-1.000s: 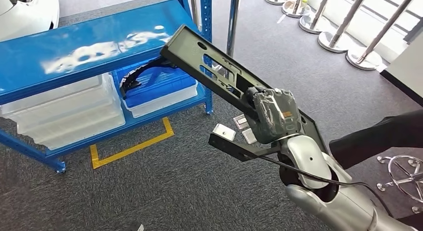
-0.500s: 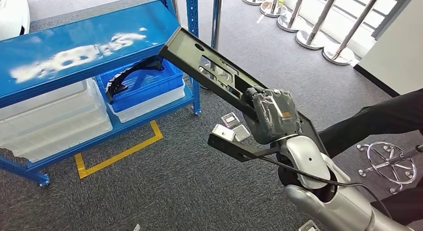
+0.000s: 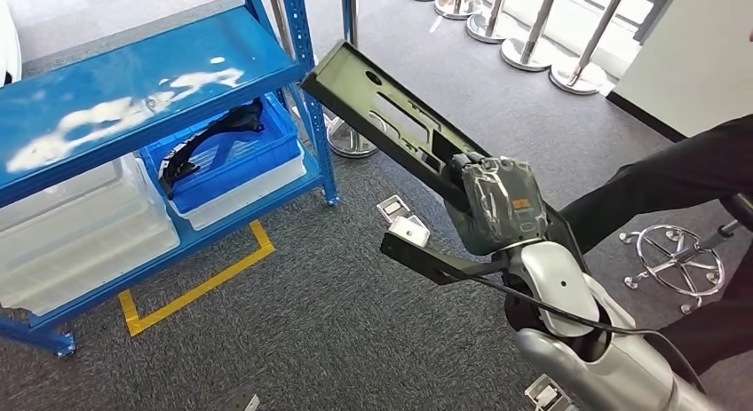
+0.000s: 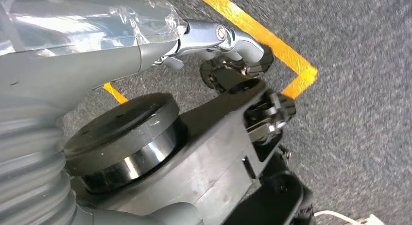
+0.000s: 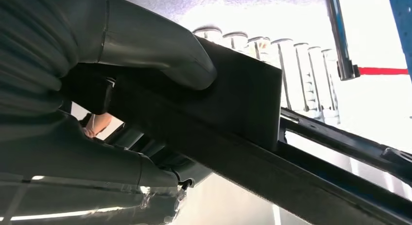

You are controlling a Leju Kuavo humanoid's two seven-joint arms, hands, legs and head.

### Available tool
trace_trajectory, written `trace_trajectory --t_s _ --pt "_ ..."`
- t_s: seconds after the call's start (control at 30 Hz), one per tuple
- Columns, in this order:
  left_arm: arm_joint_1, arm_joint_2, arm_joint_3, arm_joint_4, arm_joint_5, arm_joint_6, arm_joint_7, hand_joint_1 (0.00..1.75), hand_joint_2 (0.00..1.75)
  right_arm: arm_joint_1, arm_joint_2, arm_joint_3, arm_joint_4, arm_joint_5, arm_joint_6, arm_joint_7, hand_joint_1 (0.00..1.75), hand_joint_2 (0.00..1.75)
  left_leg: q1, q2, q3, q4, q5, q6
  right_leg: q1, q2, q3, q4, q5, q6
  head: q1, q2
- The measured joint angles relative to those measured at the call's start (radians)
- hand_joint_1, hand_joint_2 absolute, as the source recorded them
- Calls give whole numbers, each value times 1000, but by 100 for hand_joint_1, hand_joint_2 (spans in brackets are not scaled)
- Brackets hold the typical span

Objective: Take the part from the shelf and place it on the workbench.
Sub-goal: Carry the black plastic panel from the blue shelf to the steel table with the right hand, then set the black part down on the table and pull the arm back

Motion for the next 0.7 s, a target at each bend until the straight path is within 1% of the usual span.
trace_trajectory --t_s 0.03,0.07,0.1,0.13,0.17,0.2,0.23,0.27,0.3,0.33,0.37,0.4,0.43,0.47,0.5,0.53,0.57,0.6,0.63,0.67,0.7 --pt "1 0 0 0 1 0 0 0 175 -3 2 3 1 -3 -2 0 175 175 0 -6 -30 66 -30 -1 1 6 0 1 0 -3 -7 0" --pt "2 0 0 0 2 0 0 0 175 -5 4 6 2 -6 -4 0 175 175 0 -9 -55 119 -48 -2 2 12 0 1 0 -4 -12 0" --pt "2 0 0 0 3 0 0 0 175 -6 6 9 4 -8 -6 0 175 175 0 -10 -67 143 -48 -2 3 19 0 3 0 -4 -15 0" --pt "2 0 0 0 3 0 0 0 175 -8 7 13 6 -10 -9 0 175 175 0 -11 -62 130 -28 0 3 27 0 5 -1 -4 -18 0" --pt "2 0 0 0 2 0 0 0 175 -10 8 16 8 -12 -12 0 175 175 0 -13 -41 83 4 3 3 34 0 7 -1 -4 -21 0" --pt "1 0 0 0 1 0 0 0 175 -13 8 19 10 -14 -16 0 175 175 0 -22 -12 17 39 6 3 42 -1 10 -2 -2 -24 0" --pt "1 1 0 0 0 0 0 0 175 -17 9 21 11 -15 -20 0 175 175 2 -35 14 -46 65 10 5 49 -3 14 -3 0 -27 0" --pt "0 1 0 0 -1 0 0 0 175 -20 9 23 13 -15 -23 0 175 175 2 -45 31 -90 79 13 5 55 -6 18 -4 4 -28 0" --pt "0 1 0 0 -3 0 0 0 175 -22 10 25 14 -16 -26 0 175 175 2 -53 39 -113 83 16 5 62 -9 19 -4 9 -28 0" --pt "-1 1 0 0 -4 0 1 0 175 -24 11 26 15 -16 -27 0 175 175 0 -54 40 -119 82 19 5 67 -12 20 -2 15 -26 0" --pt "-2 1 0 0 -4 -1 1 0 175 -24 11 27 16 -16 -28 0 175 175 -1 -49 40 -121 85 24 2 72 -13 18 0 22 -24 0" --pt "-3 1 0 0 -5 -1 1 0 175 -24 11 27 16 -17 -28 0 175 175 0 -44 41 -126 88 30 1 70 -14 22 -3 28 -23 0" --pt "-5 1 0 0 -6 -1 1 0 175 -25 11 27 16 -17 -29 0 175 175 2 -38 43 -131 92 36 0 60 -20 36 -14 34 -20 0" --pt "-6 1 0 0 -7 -2 1 0 175 -27 11 27 16 -16 -30 0 175 175 4 -32 44 -136 95 41 -1 47 -36 71 -36 40 -14 0" --pt "-6 1 0 0 -7 -2 1 0 175 -27 11 27 17 -16 -31 0 175 175 4 -26 45 -139 97 44 -3 31 -60 125 -66 46 -8 0" --pt "-5 1 0 0 -8 -2 1 0 175 -27 11 27 18 -16 -32 0 175 175 3 -20 44 -139 98 46 -5 20 -91 192 -98 51 -2 0" --pt "-4 1 0 0 -8 -2 2 0 175 -27 11 27 19 -16 -34 0 175 175 3 -14 43 -139 98 46 -8 15 -120 254 -122 55 3 0" --pt "-3 1 0 0 -8 -2 2 0 175 -26 11 28 20 -16 -35 0 175 175 3 -8 43 -139 97 46 -10 12 -137 288 -129 58 6 0" --pt "-3 1 0 0 -9 -2 3 0 175 -25 11 28 21 -16 -36 0 175 175 3 -2 44 -138 97 45 -11 10 -135 286 -116 59 10 0" --pt "-3 1 0 0 -9 -2 3 0 175 -25 11 28 22 -16 -37 0 175 175 3 3 45 -138 95 43 -12 6 -112 242 -87 59 14 0" --pt "-4 1 0 0 -10 -3 3 0 175 -25 11 28 22 -16 -38 0 175 175 4 9 47 -138 93 41 -12 -2 -76 171 -51 58 19 0"
